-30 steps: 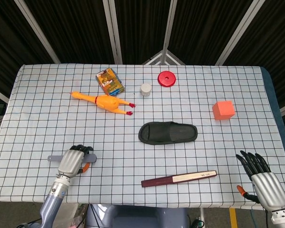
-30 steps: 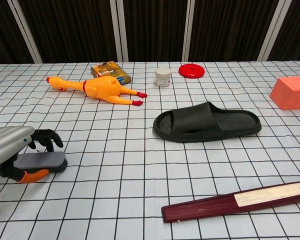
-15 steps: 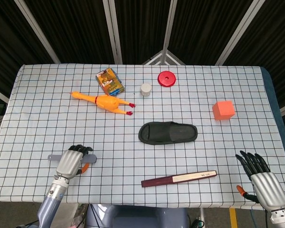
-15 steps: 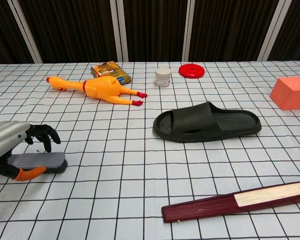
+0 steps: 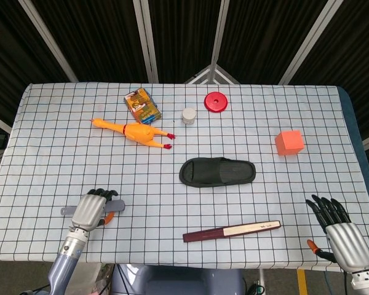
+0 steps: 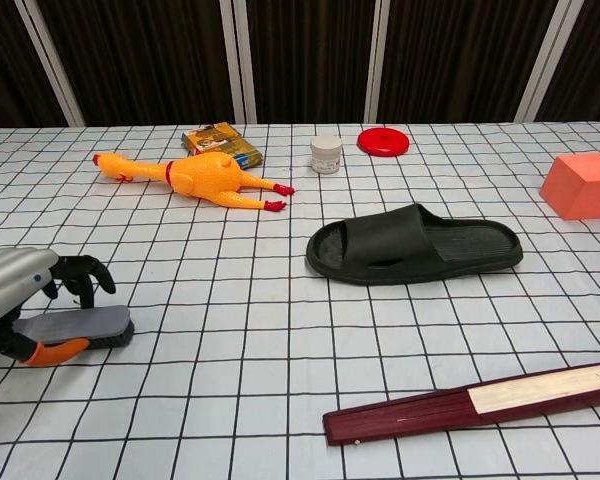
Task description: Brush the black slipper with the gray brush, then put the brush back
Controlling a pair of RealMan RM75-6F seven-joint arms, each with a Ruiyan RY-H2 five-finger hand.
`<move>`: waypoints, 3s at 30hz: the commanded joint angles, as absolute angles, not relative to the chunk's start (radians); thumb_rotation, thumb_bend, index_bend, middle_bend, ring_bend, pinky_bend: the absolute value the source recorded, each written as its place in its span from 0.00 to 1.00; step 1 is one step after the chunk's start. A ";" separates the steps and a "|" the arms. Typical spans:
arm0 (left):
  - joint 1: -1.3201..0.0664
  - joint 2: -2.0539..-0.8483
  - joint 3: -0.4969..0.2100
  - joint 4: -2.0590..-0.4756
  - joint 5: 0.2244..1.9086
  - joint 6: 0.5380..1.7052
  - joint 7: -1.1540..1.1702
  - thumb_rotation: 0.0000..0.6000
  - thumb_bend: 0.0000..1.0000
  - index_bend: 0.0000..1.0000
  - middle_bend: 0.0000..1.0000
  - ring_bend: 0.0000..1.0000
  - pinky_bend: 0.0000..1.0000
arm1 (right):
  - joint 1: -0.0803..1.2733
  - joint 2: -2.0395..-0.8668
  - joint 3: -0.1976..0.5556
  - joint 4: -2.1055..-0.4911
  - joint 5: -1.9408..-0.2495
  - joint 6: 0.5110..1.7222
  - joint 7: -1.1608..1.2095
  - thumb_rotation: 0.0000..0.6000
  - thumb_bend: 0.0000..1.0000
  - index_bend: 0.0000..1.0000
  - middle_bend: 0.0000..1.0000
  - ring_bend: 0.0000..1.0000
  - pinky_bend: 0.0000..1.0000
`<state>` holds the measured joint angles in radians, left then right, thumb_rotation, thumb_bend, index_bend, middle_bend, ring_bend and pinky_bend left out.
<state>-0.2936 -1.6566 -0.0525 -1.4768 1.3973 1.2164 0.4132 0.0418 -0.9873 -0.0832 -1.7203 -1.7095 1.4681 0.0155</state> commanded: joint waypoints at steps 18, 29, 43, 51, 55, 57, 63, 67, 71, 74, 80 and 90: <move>-0.318 -1.695 -0.069 -1.407 1.424 1.247 0.372 1.00 0.54 0.60 0.65 0.52 0.59 | 0.050 -0.999 -0.078 -1.717 -1.687 1.441 -0.010 1.00 0.32 0.00 0.00 0.00 0.00; -0.436 -1.607 -0.209 -1.632 1.291 1.105 0.429 1.00 0.56 0.61 0.65 0.53 0.61 | 0.147 -1.075 -0.051 -1.728 -1.788 1.356 -0.110 1.00 0.32 0.00 0.00 0.00 0.00; -0.667 -1.581 -0.401 -1.739 0.911 0.993 0.601 1.00 0.56 0.60 0.65 0.53 0.61 | 0.339 -1.218 0.028 -1.716 -1.719 1.098 -0.252 1.00 0.46 0.00 0.00 0.00 0.02; -0.788 -1.638 -0.427 -1.644 0.770 0.963 0.617 1.00 0.55 0.59 0.64 0.52 0.60 | 0.423 -1.275 0.071 -1.692 -1.652 1.010 -0.270 1.00 0.53 0.00 0.00 0.00 0.04; -0.873 -1.680 -0.445 -1.581 0.723 0.944 0.626 1.00 0.55 0.59 0.64 0.52 0.60 | 0.482 -1.323 0.094 -1.639 -1.620 0.954 -0.248 1.00 0.55 0.00 0.00 0.00 0.04; -0.900 -1.692 -0.446 -1.563 0.707 0.945 0.633 1.00 0.55 0.59 0.64 0.52 0.60 | 0.501 -1.344 0.097 -1.612 -1.614 0.941 -0.231 1.00 0.55 0.00 0.00 0.00 0.04; -0.956 -1.714 -0.440 -1.532 0.669 0.947 0.635 1.00 0.55 0.59 0.64 0.52 0.60 | 0.548 -1.398 0.097 -1.527 -1.615 0.923 -0.160 1.00 0.55 0.00 0.00 0.00 0.04; -0.987 -1.733 -0.428 -1.508 0.649 0.948 0.631 1.00 0.55 0.59 0.64 0.52 0.60 | 0.577 -1.424 0.091 -1.475 -1.609 0.904 -0.117 1.00 0.55 0.00 0.00 0.00 0.04; -1.009 -1.743 -0.415 -1.486 0.639 0.952 0.627 1.00 0.55 0.59 0.64 0.52 0.60 | 0.598 -1.449 0.076 -1.437 -1.613 0.895 -0.086 1.00 0.55 0.00 0.00 0.00 0.04; -1.027 -1.749 -0.411 -1.470 0.629 0.954 0.622 1.00 0.55 0.59 0.64 0.52 0.60 | 0.616 -1.472 0.067 -1.399 -1.608 0.880 -0.071 1.00 0.55 0.00 0.00 0.00 0.04; -1.056 -1.761 -0.404 -1.448 0.627 0.949 0.615 1.00 0.54 0.58 0.64 0.52 0.60 | 0.628 -1.487 0.056 -1.365 -1.598 0.878 -0.046 1.00 0.55 0.00 0.00 0.00 0.04; -1.100 -1.845 -0.401 -1.329 0.674 0.913 0.521 1.00 0.53 0.58 0.63 0.51 0.60 | 0.642 -1.495 0.034 -1.345 -1.589 0.880 -0.039 1.00 0.55 0.00 0.00 0.00 0.04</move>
<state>-1.0906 -1.8250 -0.4021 -1.3517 0.6628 0.9245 0.5438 0.6416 -1.4949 0.0349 -1.3438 -1.5896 0.8789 -0.0385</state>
